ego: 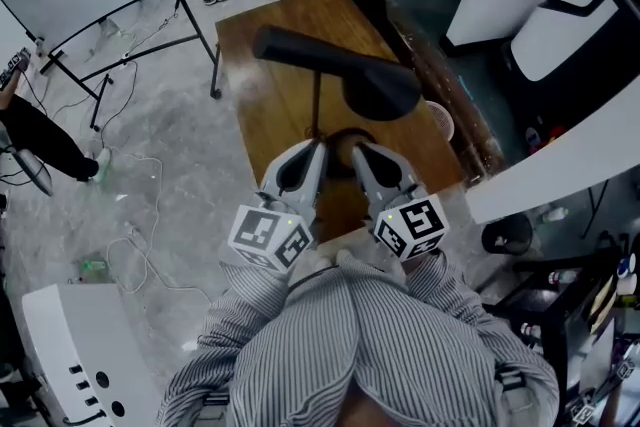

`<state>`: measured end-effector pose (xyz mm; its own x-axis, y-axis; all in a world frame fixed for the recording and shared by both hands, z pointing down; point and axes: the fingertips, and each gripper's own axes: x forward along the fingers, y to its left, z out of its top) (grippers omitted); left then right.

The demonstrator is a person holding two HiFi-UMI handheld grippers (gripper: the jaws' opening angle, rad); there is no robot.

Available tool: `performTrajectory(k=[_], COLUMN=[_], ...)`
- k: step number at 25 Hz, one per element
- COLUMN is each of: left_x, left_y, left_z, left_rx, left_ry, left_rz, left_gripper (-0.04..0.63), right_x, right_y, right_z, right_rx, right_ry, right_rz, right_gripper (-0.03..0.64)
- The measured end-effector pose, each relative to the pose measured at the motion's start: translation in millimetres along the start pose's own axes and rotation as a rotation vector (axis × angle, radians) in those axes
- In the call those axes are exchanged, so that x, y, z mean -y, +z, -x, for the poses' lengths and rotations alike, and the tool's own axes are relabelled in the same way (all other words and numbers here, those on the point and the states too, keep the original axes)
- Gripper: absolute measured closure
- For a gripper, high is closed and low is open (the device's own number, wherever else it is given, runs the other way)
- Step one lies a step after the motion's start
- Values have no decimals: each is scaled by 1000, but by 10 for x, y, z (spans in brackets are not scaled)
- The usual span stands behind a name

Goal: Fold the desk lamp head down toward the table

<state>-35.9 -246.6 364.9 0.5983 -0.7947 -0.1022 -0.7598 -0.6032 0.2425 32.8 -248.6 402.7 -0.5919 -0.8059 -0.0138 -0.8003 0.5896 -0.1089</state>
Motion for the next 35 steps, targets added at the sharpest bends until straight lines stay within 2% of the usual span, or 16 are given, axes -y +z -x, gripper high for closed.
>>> performTrajectory(k=[2,5,11,29,35], left_x=[9,116,186,40,44], left_y=[-136,-299,-432,-486,-537], left_z=[3,-1,0,-26,-77], left_rx=[-32,-84,-125,-153,-174], left_ry=[9,-5,-21,15,-4], left_rz=[11,-41,-48,-70,-47], left_gripper=[592,592,592,592,592], right_x=[-10,-48,-67,-96,-60], right_y=[-47,-92,-116,-87,-96], right_z=[26,51,71,-20,-54], right_rx=[-7,-21,-38,-44,-56], right_ry=[-2,-2,-1,-3,-6], right_rz=[-11,-12,4,34,39], right_gripper=[617,616,617,617,617])
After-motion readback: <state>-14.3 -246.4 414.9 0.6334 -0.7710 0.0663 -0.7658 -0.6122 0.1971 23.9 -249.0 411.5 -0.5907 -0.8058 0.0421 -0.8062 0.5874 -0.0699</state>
